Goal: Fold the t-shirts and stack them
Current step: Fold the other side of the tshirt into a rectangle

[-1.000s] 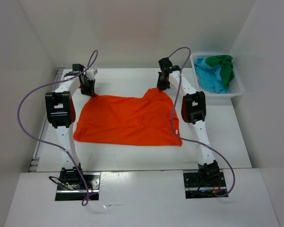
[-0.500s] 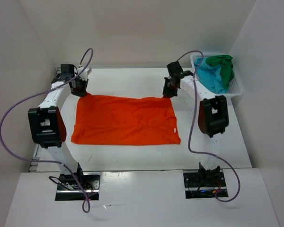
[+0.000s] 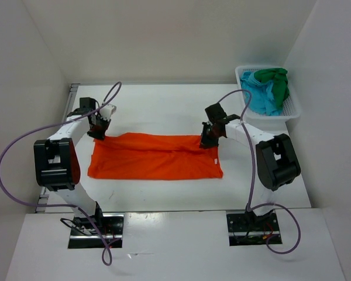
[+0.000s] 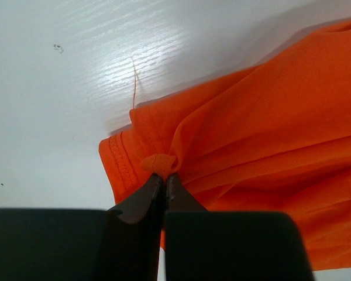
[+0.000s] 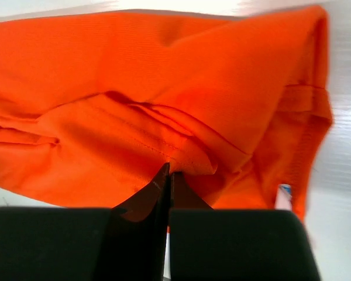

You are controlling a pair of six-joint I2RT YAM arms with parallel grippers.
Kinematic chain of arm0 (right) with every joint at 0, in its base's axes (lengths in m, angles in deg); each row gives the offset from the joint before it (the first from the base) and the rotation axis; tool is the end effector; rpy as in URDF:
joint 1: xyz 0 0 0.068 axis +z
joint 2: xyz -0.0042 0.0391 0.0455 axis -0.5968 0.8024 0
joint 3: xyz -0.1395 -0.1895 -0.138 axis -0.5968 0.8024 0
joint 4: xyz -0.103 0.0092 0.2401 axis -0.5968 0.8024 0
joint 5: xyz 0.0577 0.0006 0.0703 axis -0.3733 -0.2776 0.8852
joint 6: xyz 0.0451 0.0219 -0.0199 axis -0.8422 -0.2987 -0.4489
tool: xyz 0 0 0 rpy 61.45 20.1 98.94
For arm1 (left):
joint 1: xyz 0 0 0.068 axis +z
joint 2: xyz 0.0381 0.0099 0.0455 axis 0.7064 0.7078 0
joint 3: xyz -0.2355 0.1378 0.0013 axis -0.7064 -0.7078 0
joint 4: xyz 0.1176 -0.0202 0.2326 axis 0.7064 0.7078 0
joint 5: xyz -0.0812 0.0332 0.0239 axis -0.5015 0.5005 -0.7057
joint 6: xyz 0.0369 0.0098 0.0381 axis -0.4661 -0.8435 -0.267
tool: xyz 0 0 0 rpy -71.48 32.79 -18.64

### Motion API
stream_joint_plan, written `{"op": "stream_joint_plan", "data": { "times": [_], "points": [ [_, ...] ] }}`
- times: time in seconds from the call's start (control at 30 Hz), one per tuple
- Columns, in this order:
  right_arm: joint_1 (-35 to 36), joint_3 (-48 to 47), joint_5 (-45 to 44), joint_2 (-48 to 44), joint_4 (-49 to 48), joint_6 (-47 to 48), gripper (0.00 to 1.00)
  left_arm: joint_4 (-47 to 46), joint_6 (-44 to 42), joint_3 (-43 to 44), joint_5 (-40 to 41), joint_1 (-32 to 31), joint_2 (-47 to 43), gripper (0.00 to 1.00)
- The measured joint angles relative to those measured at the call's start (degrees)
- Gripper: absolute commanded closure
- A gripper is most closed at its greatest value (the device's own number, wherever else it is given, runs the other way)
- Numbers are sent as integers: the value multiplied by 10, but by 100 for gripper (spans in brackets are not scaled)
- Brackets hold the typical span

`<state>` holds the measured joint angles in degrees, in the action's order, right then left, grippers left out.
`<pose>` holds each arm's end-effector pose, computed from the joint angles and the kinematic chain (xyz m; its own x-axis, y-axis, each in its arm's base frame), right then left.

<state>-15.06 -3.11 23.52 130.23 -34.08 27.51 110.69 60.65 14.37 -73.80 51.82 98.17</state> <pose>0.3176 0.1311 0.1918 -0.9390 0.1926 -0.2848 0.0918 0.9387 0.3322 0.3538 0.0390 0.2084 -0.8251 0.2533 -0.5050 0.2388 0.9665 0.0947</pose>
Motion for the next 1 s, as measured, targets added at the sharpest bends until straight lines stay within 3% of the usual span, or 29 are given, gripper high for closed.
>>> {"op": "stream_joint_plan", "data": {
  "times": [0.37, 0.67, 0.77, 1.0],
  "points": [
    [10, -8, -5, 4, -27, -12, 100, 2, -4, 10, 21, 0, -31, 99],
    [-18, -229, -21, 121, -31, 2, 100, -19, 14, 135, 8, 0, 31, 98],
    [-24, -214, -20, 114, -39, 3, 100, -22, 15, 125, 2, 1, 30, 97],
    [-19, -38, -4, 39, -47, -17, 100, -21, 12, 8, -13, 12, -24, 94]
  ]
}}
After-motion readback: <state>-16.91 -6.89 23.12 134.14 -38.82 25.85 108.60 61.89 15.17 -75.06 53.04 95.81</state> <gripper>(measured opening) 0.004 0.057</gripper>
